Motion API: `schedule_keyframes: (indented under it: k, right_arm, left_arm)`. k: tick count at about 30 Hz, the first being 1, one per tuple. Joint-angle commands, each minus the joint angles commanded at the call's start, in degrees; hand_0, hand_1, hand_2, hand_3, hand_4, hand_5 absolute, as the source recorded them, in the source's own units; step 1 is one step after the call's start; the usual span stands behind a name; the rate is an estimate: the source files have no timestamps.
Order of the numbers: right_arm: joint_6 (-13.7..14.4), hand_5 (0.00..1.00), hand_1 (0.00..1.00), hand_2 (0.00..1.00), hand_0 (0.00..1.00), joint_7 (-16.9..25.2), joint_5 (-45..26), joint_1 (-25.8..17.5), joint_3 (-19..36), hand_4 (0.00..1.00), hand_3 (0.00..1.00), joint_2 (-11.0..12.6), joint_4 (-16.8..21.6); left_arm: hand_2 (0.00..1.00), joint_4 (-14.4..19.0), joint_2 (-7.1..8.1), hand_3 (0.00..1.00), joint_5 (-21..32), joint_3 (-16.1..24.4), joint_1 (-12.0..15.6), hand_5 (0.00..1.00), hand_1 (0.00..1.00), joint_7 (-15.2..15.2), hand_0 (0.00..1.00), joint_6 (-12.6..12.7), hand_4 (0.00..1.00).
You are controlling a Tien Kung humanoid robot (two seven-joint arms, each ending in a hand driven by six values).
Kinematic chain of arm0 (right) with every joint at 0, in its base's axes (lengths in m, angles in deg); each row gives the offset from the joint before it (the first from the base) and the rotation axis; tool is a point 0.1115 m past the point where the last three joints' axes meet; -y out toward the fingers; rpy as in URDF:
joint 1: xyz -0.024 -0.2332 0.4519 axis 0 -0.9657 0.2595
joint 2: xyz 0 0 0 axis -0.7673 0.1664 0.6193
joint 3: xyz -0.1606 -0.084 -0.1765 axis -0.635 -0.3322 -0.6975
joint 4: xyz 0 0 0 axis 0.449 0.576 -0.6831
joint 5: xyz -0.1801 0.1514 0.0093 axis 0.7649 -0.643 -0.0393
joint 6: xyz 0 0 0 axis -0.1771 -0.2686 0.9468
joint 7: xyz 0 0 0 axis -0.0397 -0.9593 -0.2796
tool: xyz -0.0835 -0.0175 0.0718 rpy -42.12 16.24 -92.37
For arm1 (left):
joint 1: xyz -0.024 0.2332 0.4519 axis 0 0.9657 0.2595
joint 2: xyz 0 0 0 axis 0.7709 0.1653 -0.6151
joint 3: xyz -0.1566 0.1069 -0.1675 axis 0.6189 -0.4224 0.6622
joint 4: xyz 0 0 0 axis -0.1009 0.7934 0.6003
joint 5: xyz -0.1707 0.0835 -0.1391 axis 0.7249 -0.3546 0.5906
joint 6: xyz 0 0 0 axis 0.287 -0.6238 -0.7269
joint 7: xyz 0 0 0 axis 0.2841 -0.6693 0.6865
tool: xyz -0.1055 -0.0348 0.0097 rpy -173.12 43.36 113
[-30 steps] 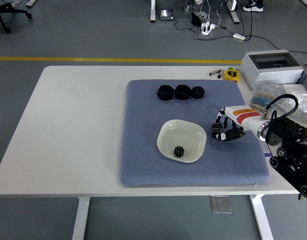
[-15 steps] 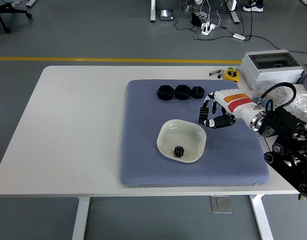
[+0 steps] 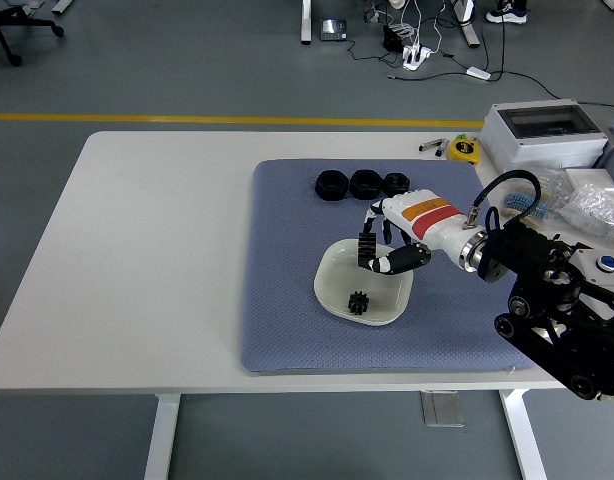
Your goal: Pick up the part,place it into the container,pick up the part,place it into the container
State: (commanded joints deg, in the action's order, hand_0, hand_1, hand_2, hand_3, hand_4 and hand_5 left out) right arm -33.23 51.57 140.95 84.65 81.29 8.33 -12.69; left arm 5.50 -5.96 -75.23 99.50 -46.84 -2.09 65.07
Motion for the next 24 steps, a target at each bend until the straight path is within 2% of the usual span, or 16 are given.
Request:
schedule_keyframes:
  k: [5,6,11,12,24]
  right_arm:
    - [-2.55,0.461,0.252,0.445,0.073,-0.17,0.47,0.09,-0.94,0.872,0.586,-0.25,-0.41]
    - [-2.71,0.529,0.26,0.48,0.102,-0.21,0.52,0.07,-0.95,0.977,0.756,-0.27,-0.48]
    - [-2.33,0.529,0.26,0.48,0.102,-0.58,0.42,-0.02,-0.32,0.977,0.756,-0.33,-0.96]
    - [-2.17,0.534,0.257,0.491,0.098,-0.62,0.39,-0.02,-0.18,0.989,0.854,-0.3,-0.98]
    - [-0.97,0.545,0.249,0.498,0.081,-0.81,0.06,-0.54,1.16,0.997,0.866,-0.16,-1.33]
  left_arm:
    - [0.734,0.0,0.02,0.643,0.02,0.0,-0.06,0.662,0.699,-0.02,0.693,0.03,0.667]
    - [0.734,0.0,0.03,0.642,0.05,-0.02,-0.07,0.663,0.699,-0.01,0.694,0.03,0.668]
    - [0.734,0.0,0.03,0.642,-0.08,0.06,-0.06,0.663,0.699,-0.03,0.694,0.02,0.668]
    - [0.733,0.0,0.04,0.643,-0.09,0.07,-0.05,0.662,0.699,-0.03,0.693,0.02,0.667]
    - [0.733,-0.01,-0.01,0.644,-0.37,0.25,0.08,0.661,0.699,-0.07,0.694,0.03,0.667]
